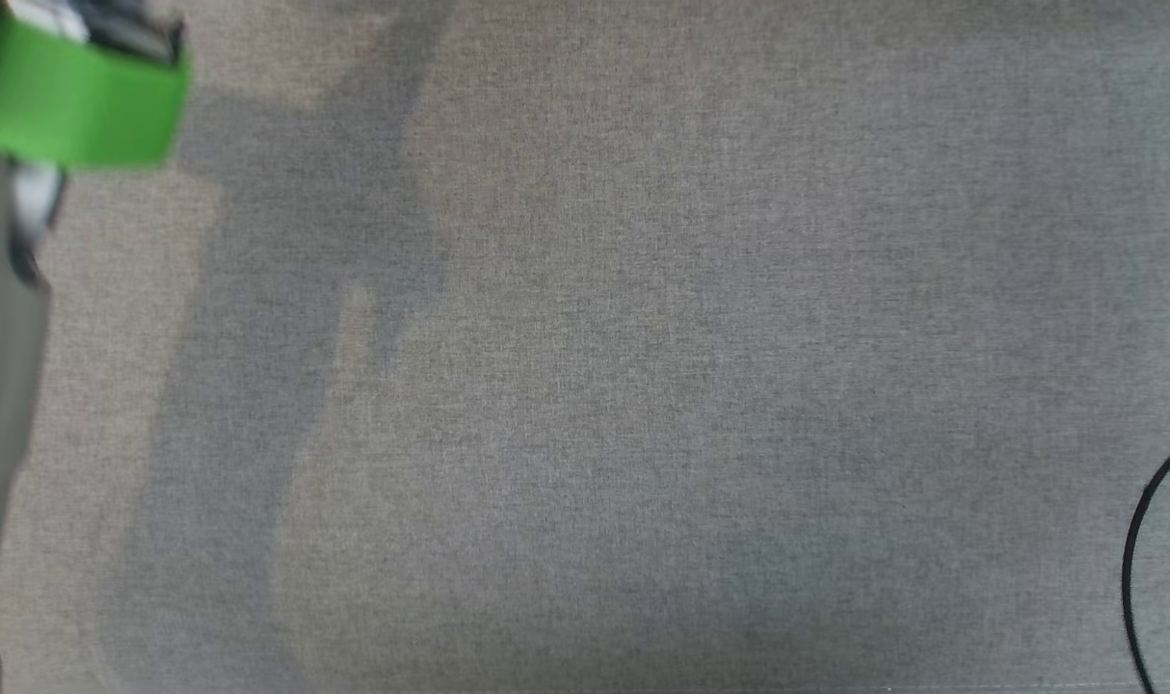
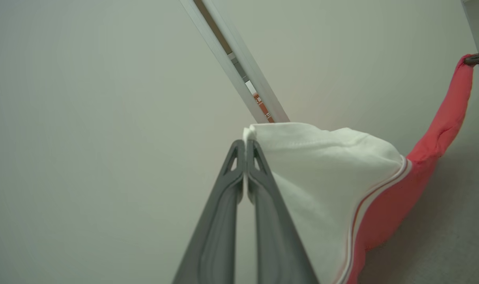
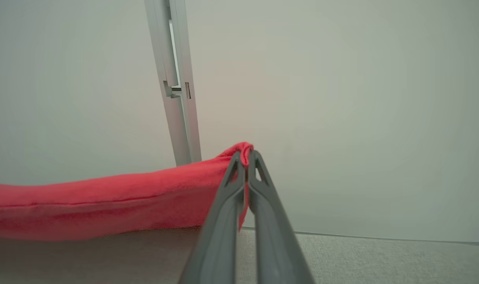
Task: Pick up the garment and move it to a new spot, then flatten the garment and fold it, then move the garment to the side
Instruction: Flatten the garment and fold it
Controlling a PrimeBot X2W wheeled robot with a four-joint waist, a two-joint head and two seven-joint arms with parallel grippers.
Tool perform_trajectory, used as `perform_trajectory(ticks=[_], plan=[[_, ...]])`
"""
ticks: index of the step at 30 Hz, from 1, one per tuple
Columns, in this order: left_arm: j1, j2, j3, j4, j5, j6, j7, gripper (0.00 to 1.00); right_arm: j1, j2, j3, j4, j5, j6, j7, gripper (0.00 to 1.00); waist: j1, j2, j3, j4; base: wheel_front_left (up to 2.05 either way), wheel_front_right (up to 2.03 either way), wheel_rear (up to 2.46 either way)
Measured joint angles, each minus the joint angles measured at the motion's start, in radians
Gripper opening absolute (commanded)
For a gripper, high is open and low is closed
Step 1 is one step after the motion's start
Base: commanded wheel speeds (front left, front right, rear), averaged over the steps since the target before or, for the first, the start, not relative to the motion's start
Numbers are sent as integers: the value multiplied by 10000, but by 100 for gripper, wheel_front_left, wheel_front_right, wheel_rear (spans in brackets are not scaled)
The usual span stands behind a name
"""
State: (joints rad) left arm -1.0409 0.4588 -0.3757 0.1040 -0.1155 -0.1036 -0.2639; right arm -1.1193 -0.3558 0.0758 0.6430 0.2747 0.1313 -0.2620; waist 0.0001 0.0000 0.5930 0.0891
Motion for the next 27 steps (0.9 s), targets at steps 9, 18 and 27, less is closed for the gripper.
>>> perform_trajectory(ticks=[9,18,27], plan=[[4753,59,629,-1530,111,163,0,0,3976,278,-740,-1482,729,2,-6,0,-1,0,-1206,-151,0,0,0],[8243,-234,911,-2178,305,353,0,0,6838,587,-1064,-2105,1037,2,-6,0,-2,0,-2699,-366,0,0,0],[10270,-380,1007,-2894,640,441,0,0,9032,815,-1672,-3049,957,2,-6,0,-2,0,-3669,-416,0,0,0]])
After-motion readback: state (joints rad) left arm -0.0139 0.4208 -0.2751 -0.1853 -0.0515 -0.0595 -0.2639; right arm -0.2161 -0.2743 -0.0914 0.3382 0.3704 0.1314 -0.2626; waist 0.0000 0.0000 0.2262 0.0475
